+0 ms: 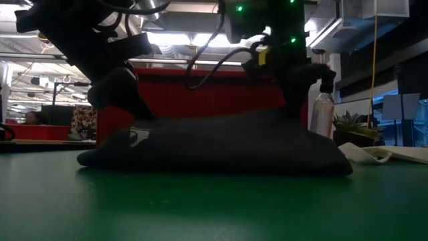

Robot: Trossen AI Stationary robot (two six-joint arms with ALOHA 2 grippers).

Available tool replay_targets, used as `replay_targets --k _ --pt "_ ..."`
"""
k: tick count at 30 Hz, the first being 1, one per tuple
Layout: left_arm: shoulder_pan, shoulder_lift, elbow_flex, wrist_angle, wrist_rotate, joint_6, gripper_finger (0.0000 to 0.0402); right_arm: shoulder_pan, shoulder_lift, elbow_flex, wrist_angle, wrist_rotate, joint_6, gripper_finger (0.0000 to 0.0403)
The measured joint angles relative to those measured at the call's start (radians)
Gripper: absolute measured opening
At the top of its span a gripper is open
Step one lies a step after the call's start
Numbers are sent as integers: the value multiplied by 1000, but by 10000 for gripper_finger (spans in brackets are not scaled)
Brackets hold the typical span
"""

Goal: Fold Laundry from Bin
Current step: Fold the black shorts from the red laundry bin

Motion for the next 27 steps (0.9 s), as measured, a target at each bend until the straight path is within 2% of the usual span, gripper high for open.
replay_targets --k 6,18,23,27 --pt "36 0 0 -1 17 1 11 -41 0 -27 25 -6 2 21" --pt "68 0 0 -2 26 1 12 -47 -1 -64 26 22 3 68" --pt "68 0 0 -5 26 2 13 -48 -1 -65 26 38 3 109" --pt "68 0 0 -7 26 2 38 -47 -1 -65 26 38 3 155"
